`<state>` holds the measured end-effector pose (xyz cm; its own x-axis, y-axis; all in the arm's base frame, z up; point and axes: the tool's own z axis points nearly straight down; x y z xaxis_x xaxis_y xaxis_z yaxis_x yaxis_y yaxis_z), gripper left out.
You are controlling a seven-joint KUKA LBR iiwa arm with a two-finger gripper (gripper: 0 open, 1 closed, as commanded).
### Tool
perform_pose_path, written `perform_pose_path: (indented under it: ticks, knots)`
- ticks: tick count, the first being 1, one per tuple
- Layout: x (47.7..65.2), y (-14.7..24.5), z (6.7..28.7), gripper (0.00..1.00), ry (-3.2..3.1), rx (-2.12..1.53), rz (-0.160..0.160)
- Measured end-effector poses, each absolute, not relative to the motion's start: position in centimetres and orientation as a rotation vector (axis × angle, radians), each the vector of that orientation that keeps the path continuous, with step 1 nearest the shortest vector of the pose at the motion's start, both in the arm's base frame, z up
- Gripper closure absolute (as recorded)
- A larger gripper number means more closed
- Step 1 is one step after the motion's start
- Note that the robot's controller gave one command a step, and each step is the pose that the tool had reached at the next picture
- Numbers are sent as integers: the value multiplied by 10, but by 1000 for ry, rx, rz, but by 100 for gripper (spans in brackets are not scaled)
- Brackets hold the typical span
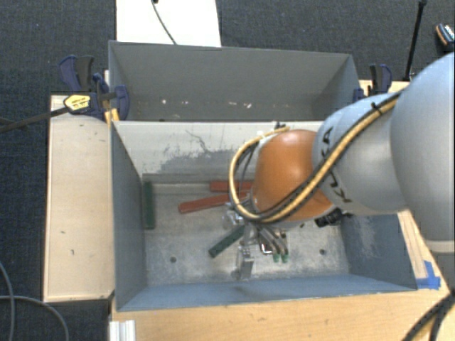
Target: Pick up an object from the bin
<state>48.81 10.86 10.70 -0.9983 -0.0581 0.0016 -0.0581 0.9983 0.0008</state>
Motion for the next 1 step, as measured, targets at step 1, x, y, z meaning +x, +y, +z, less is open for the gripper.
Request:
perform_pose_path:
  ticks: [1]
  knots:
    - [492, 111, 69, 0, -3128, 261, 1]
